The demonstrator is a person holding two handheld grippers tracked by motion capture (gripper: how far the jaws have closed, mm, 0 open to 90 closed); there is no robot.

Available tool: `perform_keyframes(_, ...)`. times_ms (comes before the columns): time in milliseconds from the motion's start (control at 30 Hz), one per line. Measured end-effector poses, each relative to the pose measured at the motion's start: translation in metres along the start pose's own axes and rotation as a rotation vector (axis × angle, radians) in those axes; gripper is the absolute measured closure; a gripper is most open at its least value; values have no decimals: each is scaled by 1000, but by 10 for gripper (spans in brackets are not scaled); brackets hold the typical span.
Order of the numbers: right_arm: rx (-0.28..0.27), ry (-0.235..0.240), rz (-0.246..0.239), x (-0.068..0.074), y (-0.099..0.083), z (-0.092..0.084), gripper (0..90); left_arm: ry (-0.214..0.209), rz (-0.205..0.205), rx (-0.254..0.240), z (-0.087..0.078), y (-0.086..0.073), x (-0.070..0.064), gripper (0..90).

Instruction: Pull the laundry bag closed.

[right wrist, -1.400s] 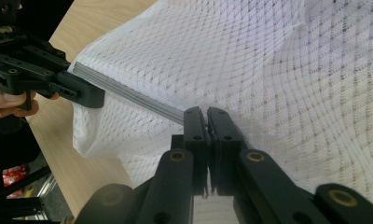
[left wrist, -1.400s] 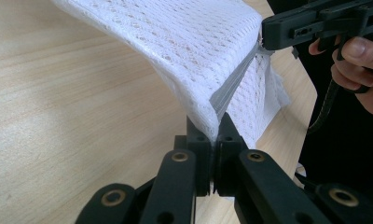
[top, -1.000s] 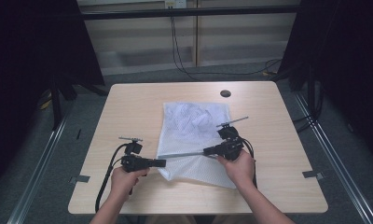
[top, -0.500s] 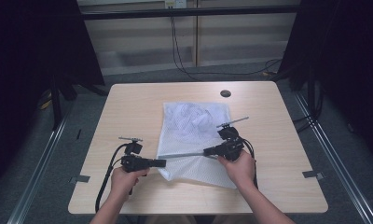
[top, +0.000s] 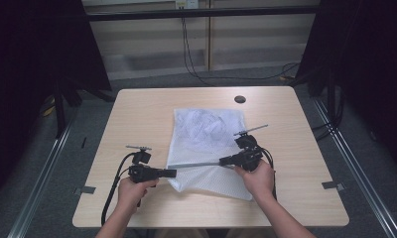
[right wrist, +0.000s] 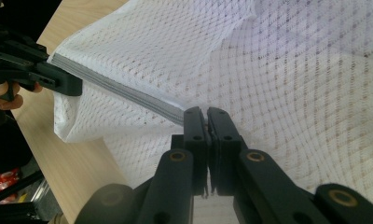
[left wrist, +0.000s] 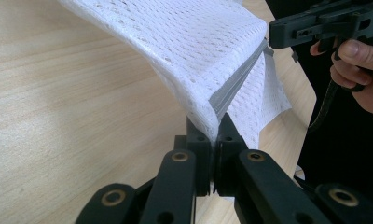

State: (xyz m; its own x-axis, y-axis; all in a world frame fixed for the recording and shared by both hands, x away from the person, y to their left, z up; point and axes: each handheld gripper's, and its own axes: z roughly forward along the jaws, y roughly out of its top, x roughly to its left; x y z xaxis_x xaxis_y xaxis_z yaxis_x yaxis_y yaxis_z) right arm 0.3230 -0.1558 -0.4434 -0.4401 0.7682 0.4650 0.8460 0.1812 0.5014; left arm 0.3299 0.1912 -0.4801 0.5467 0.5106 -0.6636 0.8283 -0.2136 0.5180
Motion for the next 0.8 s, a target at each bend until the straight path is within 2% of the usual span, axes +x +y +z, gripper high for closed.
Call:
perform_keyframes(500, -7, 0, -11, -4, -2, -3, 871, 0, 0, -1, 0, 0, 0, 880)
perform_keyframes(800, -5, -12, 5, -8, -4, -8, 871, 0, -1, 4, 0, 0, 0, 880)
